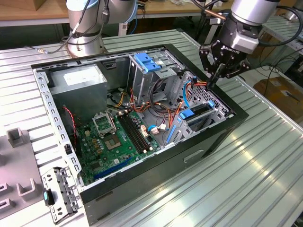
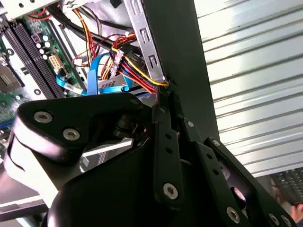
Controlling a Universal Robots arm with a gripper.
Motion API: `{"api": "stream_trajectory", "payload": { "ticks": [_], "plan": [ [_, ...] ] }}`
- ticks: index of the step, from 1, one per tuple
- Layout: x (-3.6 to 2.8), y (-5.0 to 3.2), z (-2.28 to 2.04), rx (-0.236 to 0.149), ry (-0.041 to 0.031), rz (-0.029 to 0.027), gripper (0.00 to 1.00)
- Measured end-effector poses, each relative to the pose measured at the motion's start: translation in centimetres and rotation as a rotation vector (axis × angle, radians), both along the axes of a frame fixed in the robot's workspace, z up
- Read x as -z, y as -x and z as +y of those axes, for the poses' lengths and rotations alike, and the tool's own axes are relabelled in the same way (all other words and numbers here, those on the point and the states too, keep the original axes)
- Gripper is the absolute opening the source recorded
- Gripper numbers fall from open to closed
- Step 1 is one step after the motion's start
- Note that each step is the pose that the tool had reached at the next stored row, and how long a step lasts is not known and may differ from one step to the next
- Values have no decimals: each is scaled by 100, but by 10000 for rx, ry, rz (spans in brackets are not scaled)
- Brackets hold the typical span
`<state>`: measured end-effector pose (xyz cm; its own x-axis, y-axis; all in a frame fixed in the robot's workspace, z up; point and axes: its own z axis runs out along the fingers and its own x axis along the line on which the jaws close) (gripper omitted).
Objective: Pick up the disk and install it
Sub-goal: 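Insert the first disk wire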
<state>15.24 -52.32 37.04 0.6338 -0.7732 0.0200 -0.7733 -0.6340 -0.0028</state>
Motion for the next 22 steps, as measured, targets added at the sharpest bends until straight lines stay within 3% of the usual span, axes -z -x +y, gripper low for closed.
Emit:
{"api": "stream_trajectory", "payload": {
  "ticks": [8, 12, 17, 22],
  "plan": [
    [0, 0, 0, 1539, 0, 0, 17],
    [0, 32, 0, 1786, 0, 0, 17],
    [0, 34, 0, 2476, 0, 0, 17],
    [0, 75, 0, 2723, 1, 0, 17]
  ]
}}
